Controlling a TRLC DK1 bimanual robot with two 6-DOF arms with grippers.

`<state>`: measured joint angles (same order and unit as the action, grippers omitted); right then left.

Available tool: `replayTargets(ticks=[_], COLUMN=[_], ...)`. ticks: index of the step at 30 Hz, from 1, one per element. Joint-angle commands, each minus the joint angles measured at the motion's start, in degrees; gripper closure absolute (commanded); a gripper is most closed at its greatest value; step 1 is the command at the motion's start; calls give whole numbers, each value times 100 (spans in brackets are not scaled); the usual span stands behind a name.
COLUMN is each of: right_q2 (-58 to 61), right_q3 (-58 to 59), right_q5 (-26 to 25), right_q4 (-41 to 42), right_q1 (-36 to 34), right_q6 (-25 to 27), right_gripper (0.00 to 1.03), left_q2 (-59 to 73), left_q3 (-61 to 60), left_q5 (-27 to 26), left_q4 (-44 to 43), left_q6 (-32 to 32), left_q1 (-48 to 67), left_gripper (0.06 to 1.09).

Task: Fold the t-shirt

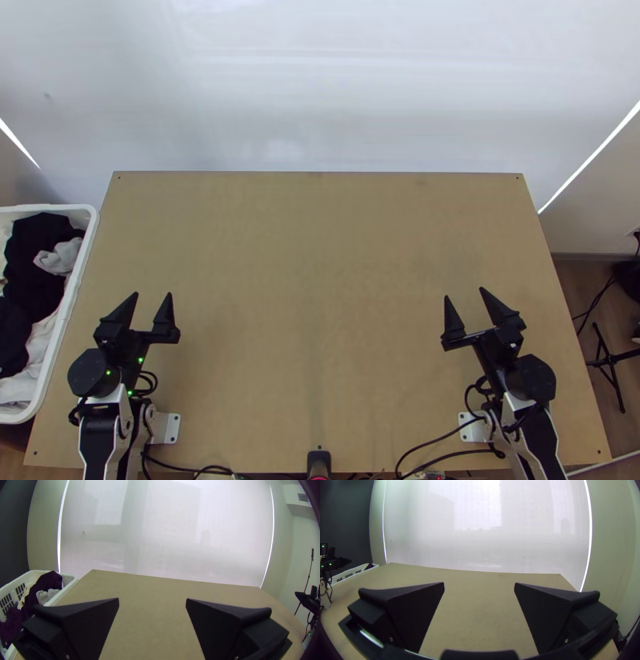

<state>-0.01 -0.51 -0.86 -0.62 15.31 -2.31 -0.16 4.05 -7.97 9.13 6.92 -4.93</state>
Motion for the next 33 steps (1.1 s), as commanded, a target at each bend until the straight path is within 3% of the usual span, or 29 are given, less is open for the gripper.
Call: replayTargets(ticks=[1,5,9,14,18,33], right_q2=[1,1,1,1,1,1], right_q3=[-1,-1,-1,-1,-1,-1], right_q5=[-2,-2,-2,-2,-2,-2], right_q4=[1,1,1,1,1,1], right_q1=[-2,-2,-2,-2,-2,-2], right_q6=[-7,-7,-7,-7,-7,-7], right_gripper=[5,5,5,5,5,5], left_q2=[8,139,1291,3470,4595,8814], left_q3=[535,1247,2469,4508,5773,7654], left_q5=[217,331,603,1052,1034,858], left_q4=[-368,-526,-157,1311,2208,3016], left_q6=[187,205,609,899,908,706], left_q1=[-34,-96,-87,-219,-940,-3682], left_gripper=[11,11,11,11,11,11])
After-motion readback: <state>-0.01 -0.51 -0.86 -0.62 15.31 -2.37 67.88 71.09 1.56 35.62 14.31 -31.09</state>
